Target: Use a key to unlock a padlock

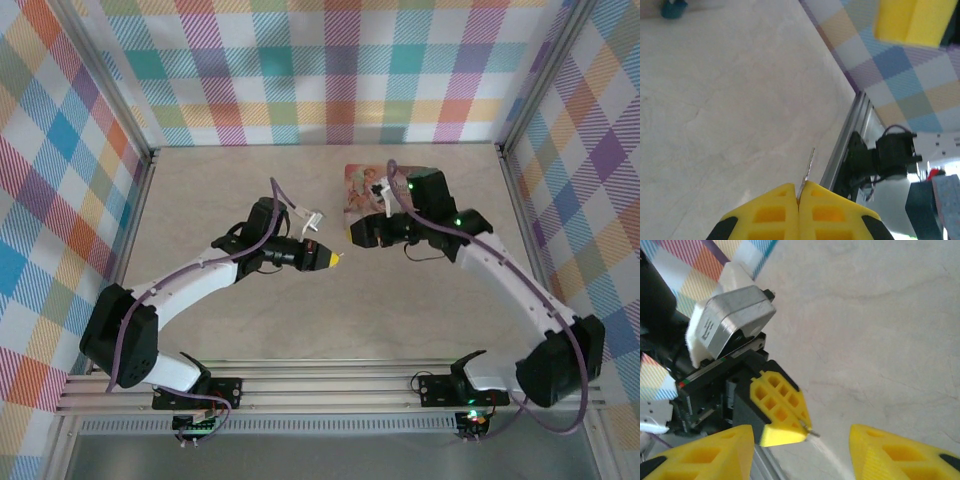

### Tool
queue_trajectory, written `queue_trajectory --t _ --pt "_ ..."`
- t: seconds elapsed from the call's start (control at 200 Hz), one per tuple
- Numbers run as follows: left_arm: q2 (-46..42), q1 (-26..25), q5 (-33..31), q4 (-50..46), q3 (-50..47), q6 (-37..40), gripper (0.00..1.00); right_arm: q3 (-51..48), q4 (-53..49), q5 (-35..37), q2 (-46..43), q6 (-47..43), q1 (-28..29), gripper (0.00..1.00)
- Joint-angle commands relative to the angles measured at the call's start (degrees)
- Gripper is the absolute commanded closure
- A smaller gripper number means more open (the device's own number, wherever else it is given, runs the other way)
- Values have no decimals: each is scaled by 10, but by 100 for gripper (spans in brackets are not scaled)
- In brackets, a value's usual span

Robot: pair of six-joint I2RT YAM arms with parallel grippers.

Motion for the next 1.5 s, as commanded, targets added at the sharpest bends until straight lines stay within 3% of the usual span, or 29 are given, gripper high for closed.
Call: queue_trajectory --t 0.0,0.12,0.325,0.475,0.76,0.965,1.08,1.265,1.495 --pt "-5 3 -28 90 -7 -100 100 -65 170 -1 -28 148 4 46" --pt "-3 3 -16 146 -14 -143 100 -123 252 -16 -30 256 5 46" --pt "-15 -1 -2 201 -26 -170 100 -142 320 -58 -16 325 5 55" --pt "-27 -2 -5 207 -32 -172 100 -149 342 -61 -22 339 5 71" --pt "-47 -4 0 229 -46 -177 100 -169 352 -66 -23 348 4 73" --pt "-51 -5 7 232 -45 -177 100 -179 386 -80 -28 334 6 100" --pt "-57 -5 3 219 -44 -167 100 -181 392 -86 -37 305 5 100" --pt "-82 -5 -21 167 -39 -129 84 -130 281 -85 -51 179 5 100" --pt "-140 -5 -83 113 -36 -100 47 -14 91 -93 -42 -8 -1 100"
